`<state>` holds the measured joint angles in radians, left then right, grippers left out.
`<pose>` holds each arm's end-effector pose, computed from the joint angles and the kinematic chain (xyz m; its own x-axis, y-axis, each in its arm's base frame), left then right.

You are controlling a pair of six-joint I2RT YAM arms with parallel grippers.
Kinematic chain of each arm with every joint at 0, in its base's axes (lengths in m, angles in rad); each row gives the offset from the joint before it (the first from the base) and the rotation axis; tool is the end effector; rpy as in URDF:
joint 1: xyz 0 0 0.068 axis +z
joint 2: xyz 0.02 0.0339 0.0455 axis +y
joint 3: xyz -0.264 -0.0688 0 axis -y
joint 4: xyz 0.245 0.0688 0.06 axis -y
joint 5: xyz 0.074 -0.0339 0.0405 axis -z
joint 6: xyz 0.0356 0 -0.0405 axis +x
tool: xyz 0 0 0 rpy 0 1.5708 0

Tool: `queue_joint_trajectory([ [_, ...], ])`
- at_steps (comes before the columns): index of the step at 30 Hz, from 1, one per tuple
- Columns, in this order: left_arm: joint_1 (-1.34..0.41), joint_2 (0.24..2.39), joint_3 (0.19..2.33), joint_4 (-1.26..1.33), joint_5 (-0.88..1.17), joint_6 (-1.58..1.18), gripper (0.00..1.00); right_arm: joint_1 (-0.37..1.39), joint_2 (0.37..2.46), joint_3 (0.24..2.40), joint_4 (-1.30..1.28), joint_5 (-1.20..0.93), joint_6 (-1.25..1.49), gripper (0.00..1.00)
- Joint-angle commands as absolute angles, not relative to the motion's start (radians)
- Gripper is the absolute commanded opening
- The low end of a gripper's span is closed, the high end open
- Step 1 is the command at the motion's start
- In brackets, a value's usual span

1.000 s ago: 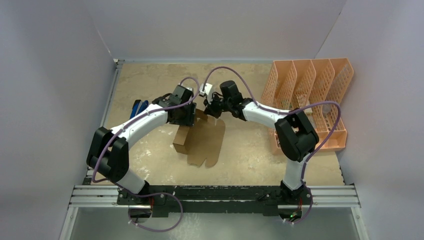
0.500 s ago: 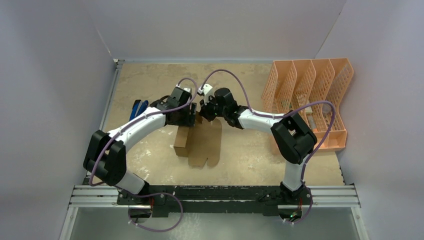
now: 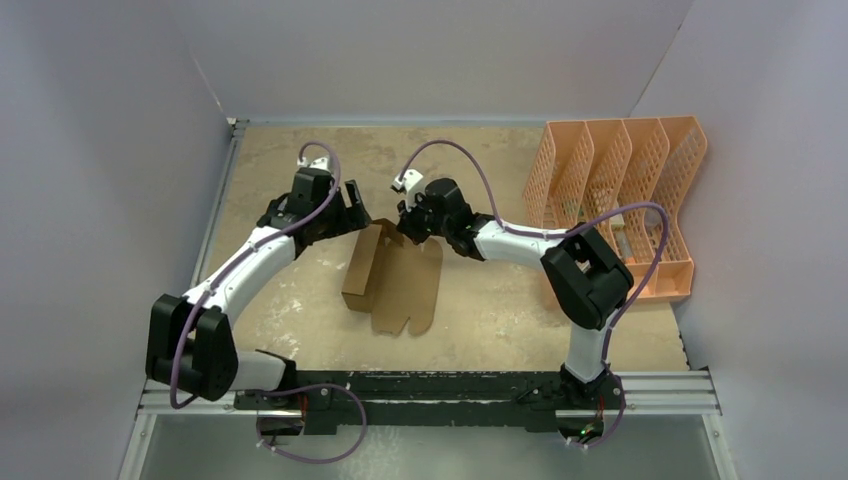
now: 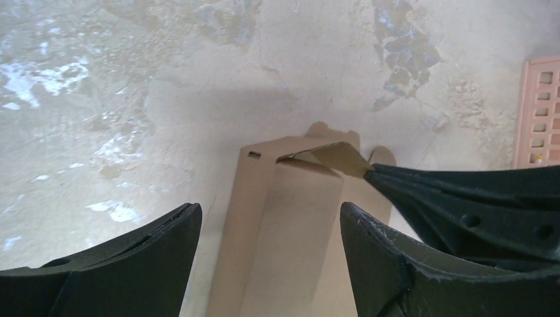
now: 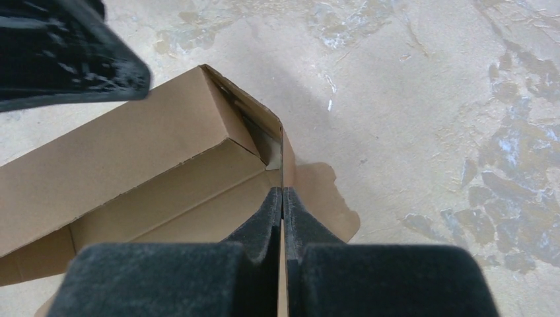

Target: Fold the paper box

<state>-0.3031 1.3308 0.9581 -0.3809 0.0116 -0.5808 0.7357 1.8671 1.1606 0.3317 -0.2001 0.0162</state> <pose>0.2740 -0.0861 0.2616 -0.7142 -0.3515 -0.6053 -0.1021 0.9078 -0.4068 0.3094 0.2896 0.2127 -0.2842 -0.2359 -0.9293 -0.7903 0.6063 0.0878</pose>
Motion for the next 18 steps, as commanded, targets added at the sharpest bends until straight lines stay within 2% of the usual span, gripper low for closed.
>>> queue_joint_trajectory([
  [1,-0.3,1.384,0.965,-0.243,0.058,-0.649,0.77,0.746,1.834,1.169,0.261,-0.196,0.02,0.0],
  [6,-0.299,1.41,0.907,-0.151,0.119,-0.721,0.76,0.748,1.824,1.172,0.229,-0.195,0.032,0.0],
  [18,-0.301,1.359,0.802,-0.126,0.169,-0.733,0.75,0.751,1.799,1.161,0.208,-0.225,0.088,0.0],
])
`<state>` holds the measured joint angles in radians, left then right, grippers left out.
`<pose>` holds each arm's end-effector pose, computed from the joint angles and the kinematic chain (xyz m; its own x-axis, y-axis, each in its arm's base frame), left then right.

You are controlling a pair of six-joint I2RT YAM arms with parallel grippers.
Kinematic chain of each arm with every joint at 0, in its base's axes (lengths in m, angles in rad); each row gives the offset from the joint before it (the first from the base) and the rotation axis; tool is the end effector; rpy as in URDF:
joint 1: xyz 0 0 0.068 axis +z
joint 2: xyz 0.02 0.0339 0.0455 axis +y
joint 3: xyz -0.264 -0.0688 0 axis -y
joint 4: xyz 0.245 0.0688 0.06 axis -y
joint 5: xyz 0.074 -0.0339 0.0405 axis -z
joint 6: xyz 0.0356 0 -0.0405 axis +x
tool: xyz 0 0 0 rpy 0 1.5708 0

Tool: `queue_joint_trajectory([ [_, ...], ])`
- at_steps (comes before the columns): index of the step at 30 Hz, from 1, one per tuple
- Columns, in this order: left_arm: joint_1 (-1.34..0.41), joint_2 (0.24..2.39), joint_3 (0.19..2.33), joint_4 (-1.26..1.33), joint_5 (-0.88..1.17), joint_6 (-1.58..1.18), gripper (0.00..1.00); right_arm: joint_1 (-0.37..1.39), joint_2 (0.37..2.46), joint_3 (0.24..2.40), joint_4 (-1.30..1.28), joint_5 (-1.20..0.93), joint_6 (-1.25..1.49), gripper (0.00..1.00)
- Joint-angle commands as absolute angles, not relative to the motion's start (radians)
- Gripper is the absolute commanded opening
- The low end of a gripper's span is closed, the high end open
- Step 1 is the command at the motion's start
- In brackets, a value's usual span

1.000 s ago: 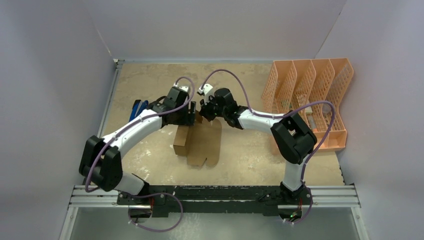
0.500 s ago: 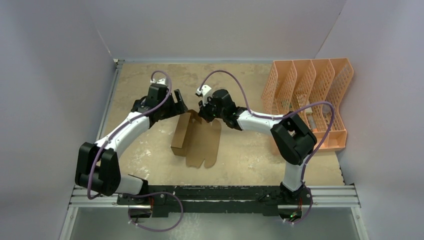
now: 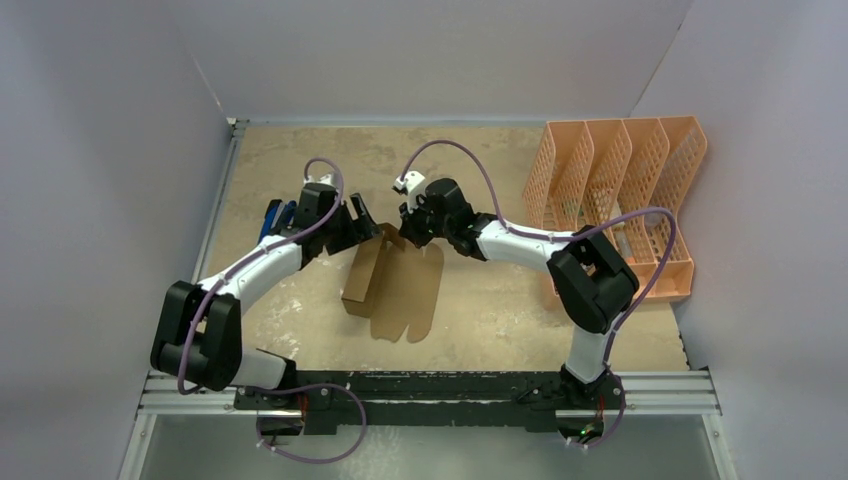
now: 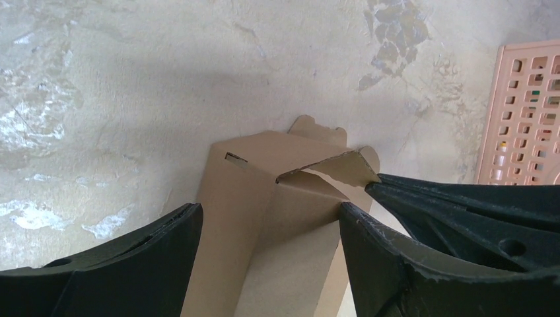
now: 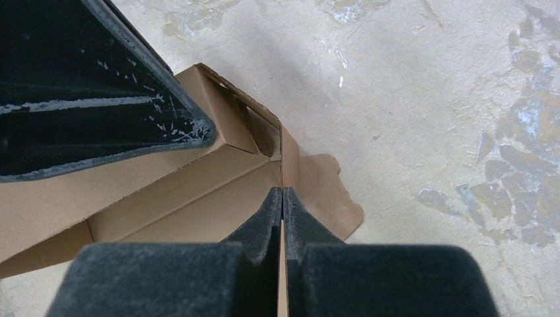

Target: Fold the paper box

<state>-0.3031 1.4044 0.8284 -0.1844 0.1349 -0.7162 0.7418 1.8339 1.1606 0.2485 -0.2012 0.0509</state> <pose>0.2788 -0.0922 0.2154 -0.7514 -0.4466 -0.4857 -0.1386 0.8265 -0.5456 0.3025 0.2869 0.2177 -0.3440 -0.2476 -0.9057 -0.7797 0.6128 0.1286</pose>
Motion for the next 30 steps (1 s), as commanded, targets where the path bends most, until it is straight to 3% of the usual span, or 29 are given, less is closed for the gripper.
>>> queue_joint_trajectory([
  [1,-0.301,1.355,0.79,-0.116,0.173,-0.74,0.75,0.75,1.799,1.162,0.207,-0.233,0.095,0.0],
  [9,-0.3,1.342,0.714,-0.019,0.162,-0.788,0.66,0.753,1.795,1.158,0.207,-0.299,0.156,0.0],
  [30,-0.3,1.276,0.642,0.178,0.212,-0.829,0.68,0.753,1.862,1.172,0.301,-0.602,0.115,0.06],
])
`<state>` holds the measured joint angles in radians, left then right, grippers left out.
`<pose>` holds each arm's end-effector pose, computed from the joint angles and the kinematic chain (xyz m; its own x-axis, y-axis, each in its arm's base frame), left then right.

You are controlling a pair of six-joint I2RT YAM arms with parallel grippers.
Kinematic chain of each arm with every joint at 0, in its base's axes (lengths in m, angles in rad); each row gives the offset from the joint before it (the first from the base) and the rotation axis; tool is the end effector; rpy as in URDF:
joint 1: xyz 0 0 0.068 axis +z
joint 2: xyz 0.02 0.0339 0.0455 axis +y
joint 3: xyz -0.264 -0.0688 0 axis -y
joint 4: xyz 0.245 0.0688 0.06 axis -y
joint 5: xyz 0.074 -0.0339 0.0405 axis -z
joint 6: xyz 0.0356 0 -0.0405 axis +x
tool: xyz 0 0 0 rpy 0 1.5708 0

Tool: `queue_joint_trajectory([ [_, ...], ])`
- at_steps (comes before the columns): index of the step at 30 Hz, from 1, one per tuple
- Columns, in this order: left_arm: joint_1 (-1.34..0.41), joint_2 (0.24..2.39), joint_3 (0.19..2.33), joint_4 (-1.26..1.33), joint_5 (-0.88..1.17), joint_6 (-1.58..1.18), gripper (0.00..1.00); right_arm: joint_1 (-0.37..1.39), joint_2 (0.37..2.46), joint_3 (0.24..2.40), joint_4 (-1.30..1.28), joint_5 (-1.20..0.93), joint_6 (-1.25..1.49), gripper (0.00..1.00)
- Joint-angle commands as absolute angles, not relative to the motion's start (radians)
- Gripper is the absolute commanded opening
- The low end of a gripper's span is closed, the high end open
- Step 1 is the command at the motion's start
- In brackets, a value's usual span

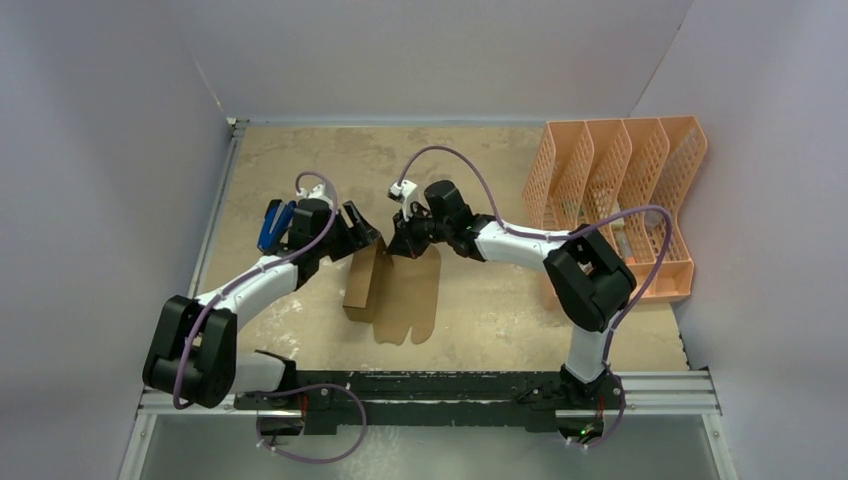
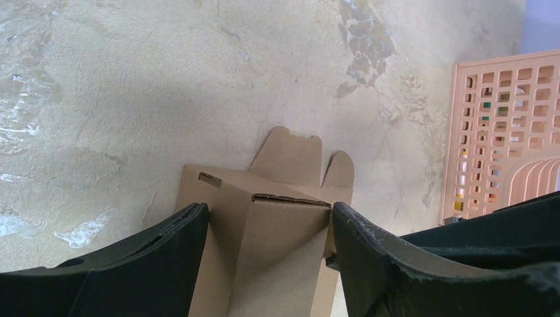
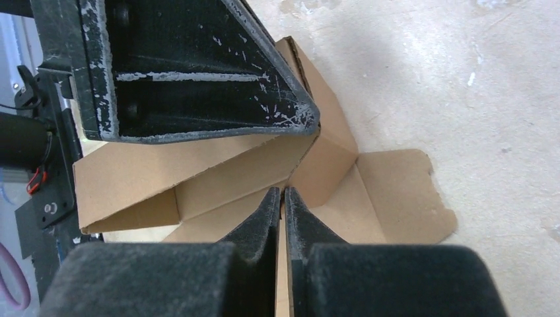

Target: Fold the paper box

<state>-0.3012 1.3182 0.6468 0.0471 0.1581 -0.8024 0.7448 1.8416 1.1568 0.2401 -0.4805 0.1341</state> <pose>0.2578 -0.0860 0.1999 -0.6863 -0.5303 -0.4977 -0.1130 0.7538 -0.6474 0.2930 0.2925 0.2140 -0.4348 -0.2396 -0.8680 -0.8574 0.4048 0.3178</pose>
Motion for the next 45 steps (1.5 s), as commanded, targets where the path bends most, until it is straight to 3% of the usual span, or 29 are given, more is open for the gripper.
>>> queue_joint_trajectory([
  [1,-0.3,1.277,0.642,0.184,0.217,-0.829,0.68,0.752,1.869,1.175,0.308,-0.618,0.111,0.06],
  [10,-0.3,1.316,0.654,0.182,0.273,-0.805,0.68,0.739,1.929,1.174,0.423,-0.712,0.067,0.28],
  [14,-0.301,1.328,0.662,0.17,0.286,-0.787,0.67,0.737,1.938,1.172,0.44,-0.731,-0.009,0.31],
  [23,-0.3,1.371,0.711,0.116,0.309,-0.735,0.66,0.723,1.916,1.147,0.434,-0.636,-0.19,0.26],
  [31,-0.301,1.407,0.725,0.114,0.355,-0.727,0.65,0.723,1.906,1.071,0.567,-0.48,-0.363,0.0],
  [42,-0.3,1.44,0.738,0.122,0.397,-0.722,0.64,0.732,1.936,1.051,0.723,-0.361,-0.341,0.01],
  [45,-0.3,1.449,0.745,0.128,0.412,-0.719,0.64,0.732,1.949,1.062,0.734,-0.363,-0.327,0.11],
])
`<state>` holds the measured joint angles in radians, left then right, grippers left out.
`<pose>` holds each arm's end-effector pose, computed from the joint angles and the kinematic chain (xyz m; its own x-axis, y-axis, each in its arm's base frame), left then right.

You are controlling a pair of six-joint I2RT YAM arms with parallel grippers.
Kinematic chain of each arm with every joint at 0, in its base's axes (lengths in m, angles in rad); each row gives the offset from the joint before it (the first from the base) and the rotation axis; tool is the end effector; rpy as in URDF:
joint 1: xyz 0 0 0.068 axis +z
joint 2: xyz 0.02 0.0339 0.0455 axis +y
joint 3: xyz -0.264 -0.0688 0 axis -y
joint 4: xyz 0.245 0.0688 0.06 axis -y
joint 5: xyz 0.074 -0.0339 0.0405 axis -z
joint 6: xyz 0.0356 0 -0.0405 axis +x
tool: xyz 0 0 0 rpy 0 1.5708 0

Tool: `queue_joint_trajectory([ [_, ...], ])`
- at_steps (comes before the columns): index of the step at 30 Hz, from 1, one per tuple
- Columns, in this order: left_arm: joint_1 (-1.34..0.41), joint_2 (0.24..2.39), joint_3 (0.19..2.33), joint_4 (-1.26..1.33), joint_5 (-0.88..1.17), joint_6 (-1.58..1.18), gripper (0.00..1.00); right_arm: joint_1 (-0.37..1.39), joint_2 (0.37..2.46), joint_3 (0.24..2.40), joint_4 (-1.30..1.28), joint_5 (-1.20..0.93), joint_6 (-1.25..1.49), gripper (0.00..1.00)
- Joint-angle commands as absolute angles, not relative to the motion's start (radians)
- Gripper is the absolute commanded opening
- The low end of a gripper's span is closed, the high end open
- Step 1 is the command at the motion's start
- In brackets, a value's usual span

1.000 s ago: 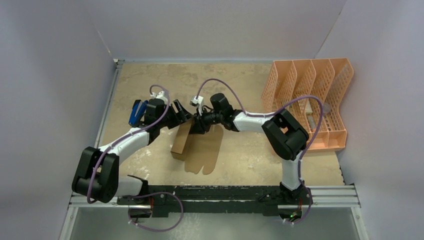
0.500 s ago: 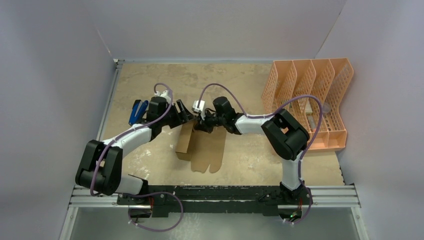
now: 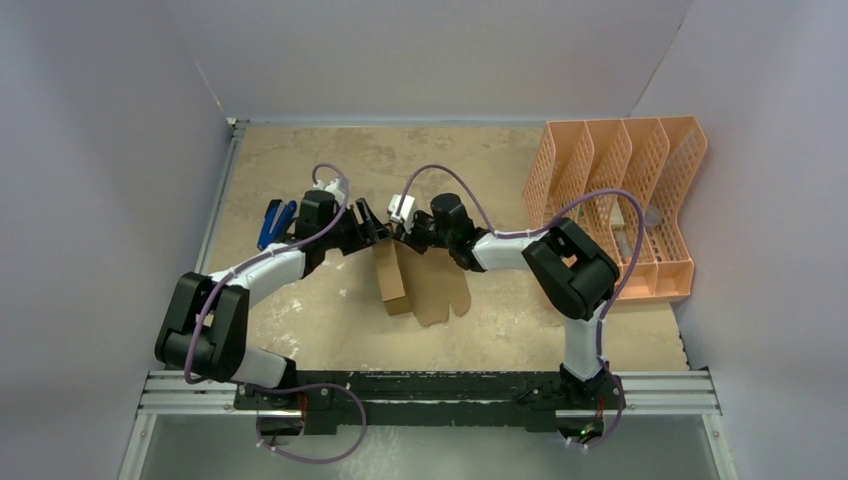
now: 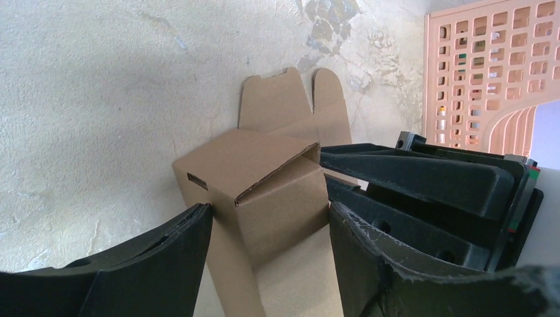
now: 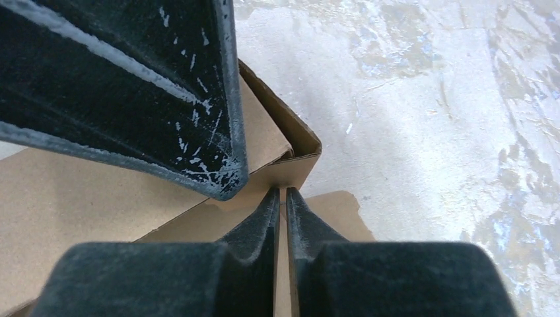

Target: Fold the paper box

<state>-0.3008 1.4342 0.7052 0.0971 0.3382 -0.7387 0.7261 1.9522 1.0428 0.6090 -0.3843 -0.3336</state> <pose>0.2769 -0.0983 0.1930 -0.7775 -0.4239 -0.4646 0.0158 0.7253 -0.6882 0.3039 0.2877 0.1704 0.0802 -0.3348 -0.9389 -0.9071 0.3660 -0.2080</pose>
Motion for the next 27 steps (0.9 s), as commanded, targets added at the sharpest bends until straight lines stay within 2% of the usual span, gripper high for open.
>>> queue_joint_trajectory([
  [1,-0.301,1.45,0.749,0.13,0.418,-0.717,0.64,0.732,1.953,1.066,0.736,-0.366,-0.324,0.14],
  [5,-0.3,1.46,0.759,0.134,0.448,-0.704,0.63,0.732,1.979,1.083,0.747,-0.37,-0.311,0.29],
  [11,-0.299,1.456,0.795,0.104,0.447,-0.662,0.63,0.733,2.001,1.105,0.768,-0.397,-0.285,0.4],
  [20,-0.299,1.508,0.878,0.053,0.498,-0.592,0.62,0.733,2.022,1.158,0.766,-0.502,-0.25,0.43],
  [27,-0.297,1.54,0.947,0.005,0.517,-0.527,0.62,0.744,2.018,1.116,0.881,-0.52,-0.125,0.44],
])
